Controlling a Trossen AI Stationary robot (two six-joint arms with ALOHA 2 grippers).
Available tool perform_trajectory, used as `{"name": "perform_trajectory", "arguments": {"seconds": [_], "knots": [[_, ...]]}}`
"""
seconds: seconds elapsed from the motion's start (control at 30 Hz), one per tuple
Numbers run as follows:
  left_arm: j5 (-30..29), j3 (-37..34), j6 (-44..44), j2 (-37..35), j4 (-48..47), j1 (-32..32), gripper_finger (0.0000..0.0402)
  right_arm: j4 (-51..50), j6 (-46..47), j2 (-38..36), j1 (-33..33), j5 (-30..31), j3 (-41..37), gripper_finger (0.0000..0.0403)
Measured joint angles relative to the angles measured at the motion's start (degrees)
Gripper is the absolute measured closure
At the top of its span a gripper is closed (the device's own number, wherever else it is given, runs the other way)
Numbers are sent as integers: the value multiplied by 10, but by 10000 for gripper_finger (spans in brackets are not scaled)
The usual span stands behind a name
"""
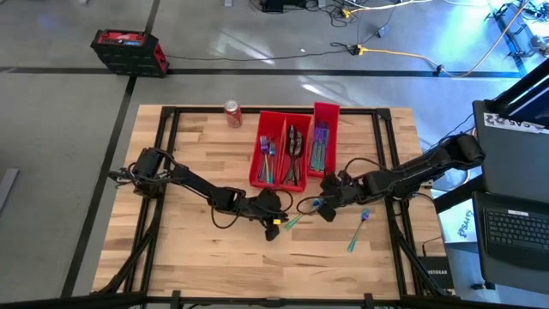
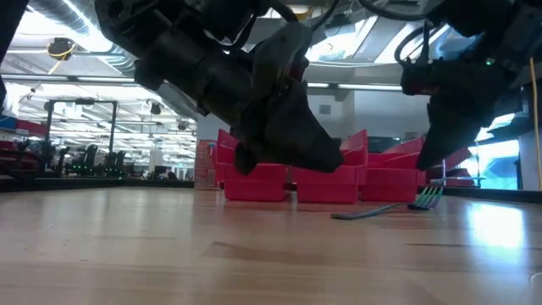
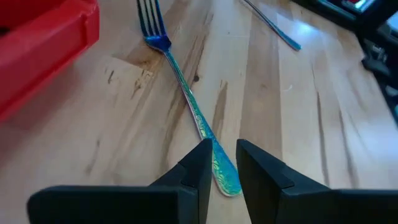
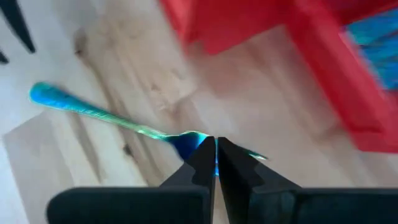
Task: Sort silverware
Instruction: Put the purple fork into the left red bin
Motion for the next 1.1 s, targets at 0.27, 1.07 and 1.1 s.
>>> {"name": "perform_trajectory", "arguments": {"seconds": [0.27, 1.07, 1.1], "knots": [[-6, 0, -40, 0, 0, -4, 341, 35, -42, 42, 0, 4, 0, 403], [-36, 0, -40, 0, 0, -3, 341, -39, -34, 48, 0, 17, -1, 403], [-36, 0, -40, 0, 0, -3, 341, -39, -34, 48, 0, 16, -1, 403]]}}
